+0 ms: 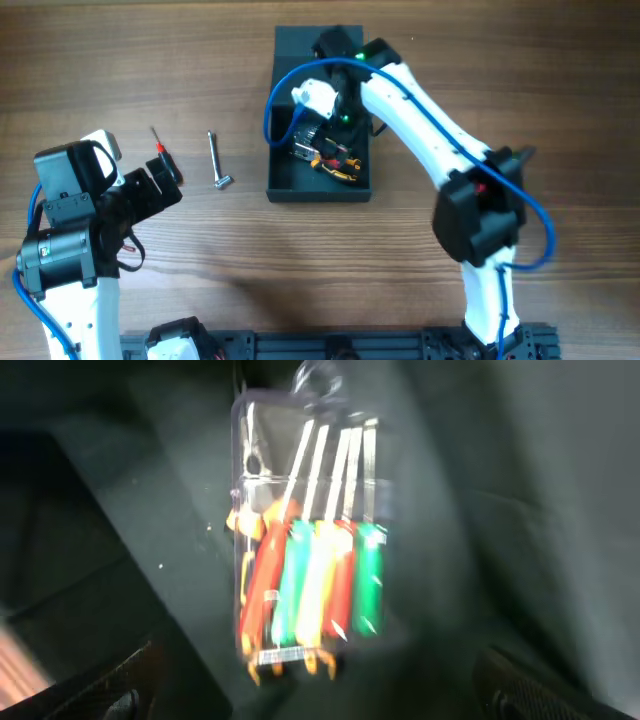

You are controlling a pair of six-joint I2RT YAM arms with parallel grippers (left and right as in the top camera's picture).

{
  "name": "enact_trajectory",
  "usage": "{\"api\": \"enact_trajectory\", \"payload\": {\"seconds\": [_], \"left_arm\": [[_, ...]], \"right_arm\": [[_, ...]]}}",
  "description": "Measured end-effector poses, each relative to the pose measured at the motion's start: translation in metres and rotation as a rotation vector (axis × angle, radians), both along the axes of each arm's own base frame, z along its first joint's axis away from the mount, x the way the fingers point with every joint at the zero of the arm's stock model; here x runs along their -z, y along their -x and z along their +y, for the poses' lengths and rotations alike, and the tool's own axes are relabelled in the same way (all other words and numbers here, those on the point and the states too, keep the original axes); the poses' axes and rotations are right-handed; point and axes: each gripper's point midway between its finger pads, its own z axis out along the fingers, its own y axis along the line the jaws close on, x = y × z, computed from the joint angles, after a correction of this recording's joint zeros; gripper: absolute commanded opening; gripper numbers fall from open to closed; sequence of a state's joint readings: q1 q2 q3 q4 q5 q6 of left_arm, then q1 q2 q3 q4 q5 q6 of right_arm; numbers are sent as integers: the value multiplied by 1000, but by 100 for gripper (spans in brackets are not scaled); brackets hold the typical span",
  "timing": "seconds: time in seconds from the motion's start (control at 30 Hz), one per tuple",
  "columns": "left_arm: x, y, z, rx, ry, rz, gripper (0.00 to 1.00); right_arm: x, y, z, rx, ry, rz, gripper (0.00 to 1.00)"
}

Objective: Pack container
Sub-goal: 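Carry the screwdriver case into the box and release it, then move the right gripper to the red-handled cutters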

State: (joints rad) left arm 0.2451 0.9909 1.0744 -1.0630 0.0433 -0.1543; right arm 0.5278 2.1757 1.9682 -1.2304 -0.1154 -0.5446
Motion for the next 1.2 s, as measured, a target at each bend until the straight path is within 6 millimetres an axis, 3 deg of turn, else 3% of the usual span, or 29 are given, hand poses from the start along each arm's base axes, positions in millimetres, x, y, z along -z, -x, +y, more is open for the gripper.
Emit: {"api": "enact_trajectory", "payload": {"seconds": [0.13, 0.23, 0.3, 0.33, 0.5, 0.67, 0.77, 0.83, 0.93, 0.97, 1.2], "left_arm": [[0, 0, 0, 1, 1, -1, 100], [0, 0, -1, 4, 5, -1, 100], [0, 0, -1, 4, 6, 0, 100], [0, 0, -1, 4, 6, 0, 100], [1, 2, -2, 4, 8, 8, 100], [1, 2, -2, 4, 9, 9, 100], [1, 2, -2, 4, 9, 9, 100], [1, 2, -2, 4, 9, 9, 100], [1, 2, -2, 4, 8, 9, 100], [1, 2, -2, 4, 8, 9, 100], [1, 2, -2, 4, 8, 9, 100]], "right_arm": [[-58, -11, -13, 135, -16, -154, 100], [-115, -19, -39, 361, -63, -285, 100], [-143, -18, -73, 579, -93, -314, 100], [-155, -15, -99, 715, -102, -315, 100], [-172, 15, -223, 1330, -59, -247, 100], [-164, 45, -290, 1676, 14, -164, 100], [-147, 59, -314, 1790, 60, -112, 100], [-125, 72, -325, 1841, 104, -64, 100], [-95, 83, -331, 1874, 120, -22, 100], [-76, 93, -331, 1883, 134, 16, 100], [-13, 91, -325, 1905, 47, -2, 100]]}}
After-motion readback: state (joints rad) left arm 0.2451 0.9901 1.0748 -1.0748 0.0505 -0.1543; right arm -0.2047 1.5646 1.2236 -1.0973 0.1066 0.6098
